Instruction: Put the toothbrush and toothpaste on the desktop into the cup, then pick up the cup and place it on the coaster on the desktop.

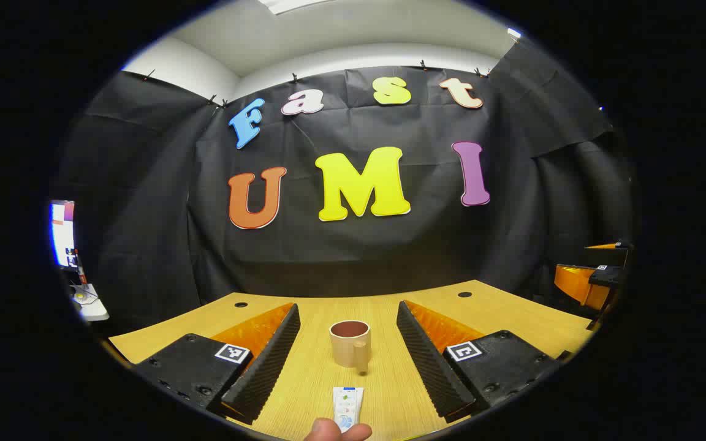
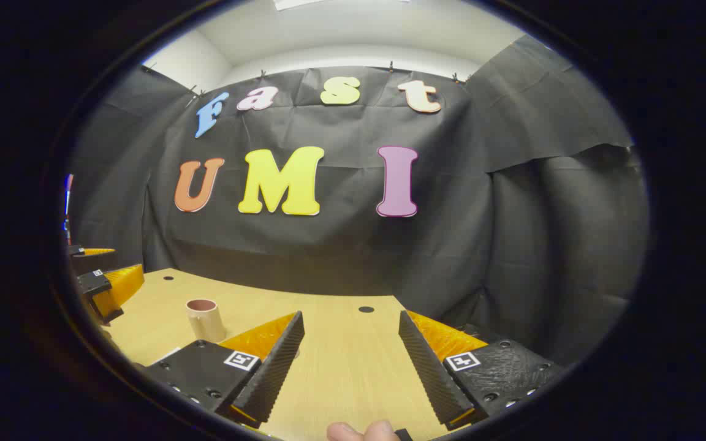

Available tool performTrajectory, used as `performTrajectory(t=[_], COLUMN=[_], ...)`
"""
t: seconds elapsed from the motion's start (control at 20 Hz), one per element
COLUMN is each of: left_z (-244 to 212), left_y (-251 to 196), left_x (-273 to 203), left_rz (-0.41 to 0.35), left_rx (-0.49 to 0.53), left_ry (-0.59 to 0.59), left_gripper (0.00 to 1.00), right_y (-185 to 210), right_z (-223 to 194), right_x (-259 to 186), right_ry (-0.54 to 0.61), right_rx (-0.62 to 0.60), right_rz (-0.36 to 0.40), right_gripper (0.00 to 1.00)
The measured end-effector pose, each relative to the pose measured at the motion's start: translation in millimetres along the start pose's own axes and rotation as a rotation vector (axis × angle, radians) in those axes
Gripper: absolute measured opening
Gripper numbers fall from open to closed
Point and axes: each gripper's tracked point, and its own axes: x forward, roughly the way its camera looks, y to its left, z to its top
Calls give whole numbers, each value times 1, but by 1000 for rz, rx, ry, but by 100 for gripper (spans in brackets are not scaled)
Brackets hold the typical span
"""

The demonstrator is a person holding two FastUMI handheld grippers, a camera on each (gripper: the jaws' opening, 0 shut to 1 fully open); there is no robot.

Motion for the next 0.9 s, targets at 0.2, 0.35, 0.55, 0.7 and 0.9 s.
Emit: performTrajectory(t=[0.2,0.35,0.55,0.7,0.9], left_z=[-1,-4,-9,-11,-10], left_y=[-3,-3,-3,-2,0], left_x=[1,2,1,-1,0], left_rz=[-14,-10,-10,-10,-13], left_rx=[1,0,-8,4,16], left_ry=[5,13,32,41,46], left_gripper=[100,100,100,100,100], right_y=[3,6,9,10,7], right_z=[-2,-3,-4,-3,-2], right_x=[0,0,1,0,-1], right_ry=[1,1,7,4,2], right_rx=[3,11,22,23,35], right_rz=[0,11,18,19,13], right_gripper=[96,96,96,94,94])
